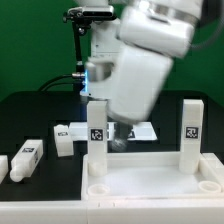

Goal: Assemble desk

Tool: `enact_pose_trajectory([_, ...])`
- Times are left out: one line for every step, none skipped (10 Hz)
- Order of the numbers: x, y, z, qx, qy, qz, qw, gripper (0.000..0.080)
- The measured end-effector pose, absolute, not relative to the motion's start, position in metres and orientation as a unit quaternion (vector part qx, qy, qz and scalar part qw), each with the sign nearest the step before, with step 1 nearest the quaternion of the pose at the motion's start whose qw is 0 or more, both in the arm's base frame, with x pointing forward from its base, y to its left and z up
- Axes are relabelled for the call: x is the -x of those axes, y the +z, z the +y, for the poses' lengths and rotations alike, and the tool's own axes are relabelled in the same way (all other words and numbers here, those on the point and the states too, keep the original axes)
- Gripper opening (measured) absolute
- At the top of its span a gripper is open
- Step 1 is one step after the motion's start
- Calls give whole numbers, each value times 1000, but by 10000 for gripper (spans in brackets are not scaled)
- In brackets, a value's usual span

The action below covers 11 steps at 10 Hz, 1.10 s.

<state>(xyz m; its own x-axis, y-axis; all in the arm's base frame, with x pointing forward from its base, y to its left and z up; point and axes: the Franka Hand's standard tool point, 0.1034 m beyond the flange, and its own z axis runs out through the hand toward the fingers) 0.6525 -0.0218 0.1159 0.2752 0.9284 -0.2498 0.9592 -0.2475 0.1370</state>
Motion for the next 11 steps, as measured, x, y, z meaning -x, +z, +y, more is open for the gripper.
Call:
enact_pose_trajectory([-651, 112, -19, -808, -56, 571, 132, 646])
enact_pose_trajectory([-652, 112, -20, -823, -52, 550, 133, 646])
enact_pose_trajectory([-652, 112, -20, -845, -46, 515, 135, 649])
enact_pose_trajectory([-652, 113, -22, -863, -41, 484, 136, 649])
enact_pose_trajectory([-646, 123, -34, -883, -62, 450, 117, 649])
enact_pose_trajectory([-641, 142, -49, -911, -68, 394, 104, 649])
enact_pose_trajectory([-630, 157, -63, -927, -68, 356, 98, 649])
enact_pose_trajectory([-615, 166, -77, -941, -73, 318, 92, 649])
enact_pose_trajectory([-608, 170, -89, -952, -76, 283, 93, 649])
enact_pose_trajectory([-626, 161, -85, -952, -10, 285, 113, 649])
enact_pose_trajectory([-619, 154, -81, -963, -14, 246, 109, 649])
